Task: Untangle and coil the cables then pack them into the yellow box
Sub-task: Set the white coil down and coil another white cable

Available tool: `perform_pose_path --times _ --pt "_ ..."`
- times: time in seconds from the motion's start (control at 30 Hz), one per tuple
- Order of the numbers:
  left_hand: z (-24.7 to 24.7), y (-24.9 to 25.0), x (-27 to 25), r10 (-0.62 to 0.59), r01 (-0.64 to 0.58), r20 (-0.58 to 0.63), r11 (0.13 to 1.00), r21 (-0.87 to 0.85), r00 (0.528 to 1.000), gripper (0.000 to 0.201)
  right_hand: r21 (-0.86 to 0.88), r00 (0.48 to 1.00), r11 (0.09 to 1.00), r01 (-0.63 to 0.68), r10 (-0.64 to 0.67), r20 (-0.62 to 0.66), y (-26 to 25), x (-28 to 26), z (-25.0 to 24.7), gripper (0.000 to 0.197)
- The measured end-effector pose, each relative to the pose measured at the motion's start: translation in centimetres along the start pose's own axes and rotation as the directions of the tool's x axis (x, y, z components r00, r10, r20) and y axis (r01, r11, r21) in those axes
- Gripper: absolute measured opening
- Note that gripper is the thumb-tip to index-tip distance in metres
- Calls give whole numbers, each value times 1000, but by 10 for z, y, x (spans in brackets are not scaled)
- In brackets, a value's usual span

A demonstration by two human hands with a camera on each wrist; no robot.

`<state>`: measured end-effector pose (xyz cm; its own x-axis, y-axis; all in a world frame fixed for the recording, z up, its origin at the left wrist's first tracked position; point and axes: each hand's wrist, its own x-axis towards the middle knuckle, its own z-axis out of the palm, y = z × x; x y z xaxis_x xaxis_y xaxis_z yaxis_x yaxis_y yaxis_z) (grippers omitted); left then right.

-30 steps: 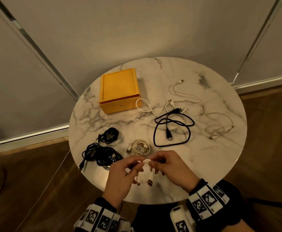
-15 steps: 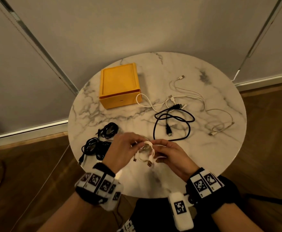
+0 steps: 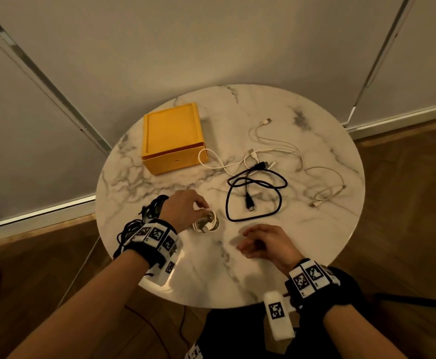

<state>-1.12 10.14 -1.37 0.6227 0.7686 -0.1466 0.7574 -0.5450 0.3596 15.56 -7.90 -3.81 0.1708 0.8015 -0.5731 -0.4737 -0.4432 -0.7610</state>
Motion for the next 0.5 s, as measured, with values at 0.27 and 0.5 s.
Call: perform_pose_path --times 0.27,0.5 --pt "-14 2 7 -32 32 133 999 2 991 11 54 1000 998 -16 17 -21 0 4 -5 17" --pt "-21 9 18 37 -43 130 998 46 991 10 -8 998 998 -54 54 -17 -7 2 -9 13"
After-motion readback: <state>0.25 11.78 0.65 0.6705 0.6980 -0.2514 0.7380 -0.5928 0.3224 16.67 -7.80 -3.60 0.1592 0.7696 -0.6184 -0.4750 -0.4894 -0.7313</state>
